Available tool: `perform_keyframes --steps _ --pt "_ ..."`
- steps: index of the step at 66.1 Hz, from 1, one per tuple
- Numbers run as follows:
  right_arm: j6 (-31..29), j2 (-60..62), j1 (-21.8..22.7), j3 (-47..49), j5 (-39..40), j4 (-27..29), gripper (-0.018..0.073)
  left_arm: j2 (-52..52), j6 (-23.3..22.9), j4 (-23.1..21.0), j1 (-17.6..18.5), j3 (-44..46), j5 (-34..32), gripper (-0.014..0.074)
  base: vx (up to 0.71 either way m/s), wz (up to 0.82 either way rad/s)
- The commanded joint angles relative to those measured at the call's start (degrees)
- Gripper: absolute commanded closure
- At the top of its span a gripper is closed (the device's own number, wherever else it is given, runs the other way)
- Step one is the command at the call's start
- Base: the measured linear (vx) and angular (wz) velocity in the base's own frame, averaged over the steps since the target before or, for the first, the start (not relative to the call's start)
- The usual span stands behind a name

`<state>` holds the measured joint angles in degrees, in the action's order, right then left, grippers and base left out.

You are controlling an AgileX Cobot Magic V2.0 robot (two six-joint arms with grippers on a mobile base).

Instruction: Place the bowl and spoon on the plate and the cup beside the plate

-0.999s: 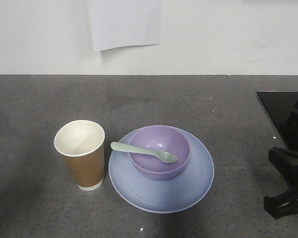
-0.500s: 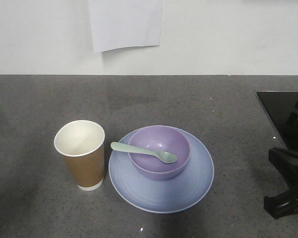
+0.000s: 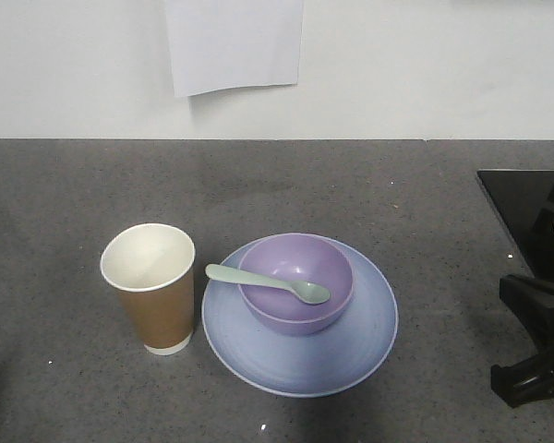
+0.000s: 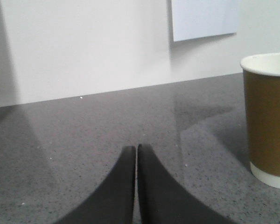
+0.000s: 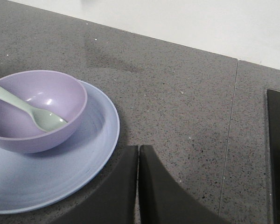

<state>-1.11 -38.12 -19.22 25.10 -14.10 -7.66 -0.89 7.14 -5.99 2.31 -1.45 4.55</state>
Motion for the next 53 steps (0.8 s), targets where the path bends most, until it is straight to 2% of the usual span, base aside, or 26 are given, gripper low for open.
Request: perform_keyframes --steps 1,37,48,53 --pt "-0.1 0.0 0.2 1.6 4.0 -0.6 0.0564 3.0 -0.4 -0.3 -1.2 -1.7 -1.3 0.0603 0.0 0.0" --pt "-0.1 0.0 0.2 1.6 4.0 -0.6 0.0564 2.5 -0.8 -0.3 -1.7 -1.7 -0.1 0.0603 0.0 0.0" --pt "-0.1 0.0 0.2 1.6 4.0 -0.6 0.0564 2.5 -8.2 6.0 -1.7 -1.7 -0.6 0.0603 0.0 0.0" --pt "-0.1 0.0 0.2 1.6 4.0 -0.6 0.0564 2.5 -10.5 6.6 -1.7 -1.7 -0.6 0.0603 0.0 0.0"
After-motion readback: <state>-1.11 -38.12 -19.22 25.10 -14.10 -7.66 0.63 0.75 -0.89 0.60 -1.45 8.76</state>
